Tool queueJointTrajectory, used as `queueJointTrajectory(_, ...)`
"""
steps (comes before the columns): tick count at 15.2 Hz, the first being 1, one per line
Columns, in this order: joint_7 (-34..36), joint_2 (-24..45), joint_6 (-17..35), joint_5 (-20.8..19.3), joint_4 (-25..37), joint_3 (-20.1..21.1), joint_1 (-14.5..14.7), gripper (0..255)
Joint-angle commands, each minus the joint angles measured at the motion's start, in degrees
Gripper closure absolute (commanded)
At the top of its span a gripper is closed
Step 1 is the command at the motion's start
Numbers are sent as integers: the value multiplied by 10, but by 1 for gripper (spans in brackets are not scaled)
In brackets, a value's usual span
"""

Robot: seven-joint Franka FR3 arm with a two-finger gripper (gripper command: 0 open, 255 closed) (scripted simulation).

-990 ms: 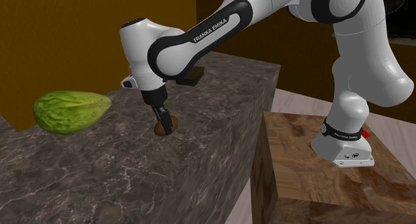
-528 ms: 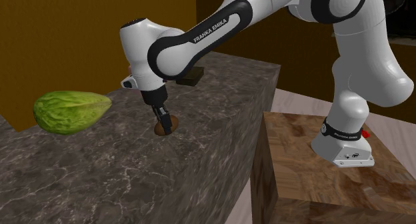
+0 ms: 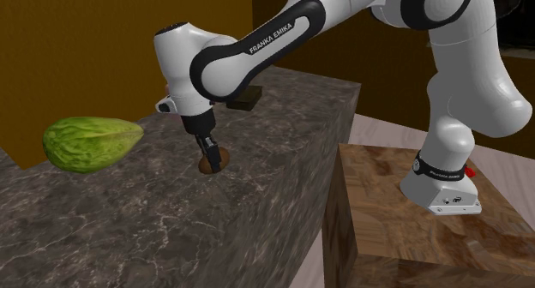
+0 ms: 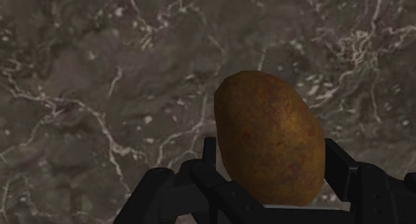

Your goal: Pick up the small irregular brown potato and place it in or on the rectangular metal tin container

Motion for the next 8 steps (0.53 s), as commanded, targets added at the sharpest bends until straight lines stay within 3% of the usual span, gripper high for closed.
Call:
queueJointTrajectory(1,0,-4,-10,0,7,0,0,255)
queueJointTrajectory(8,0,-22,-55,1,34,1,0,255)
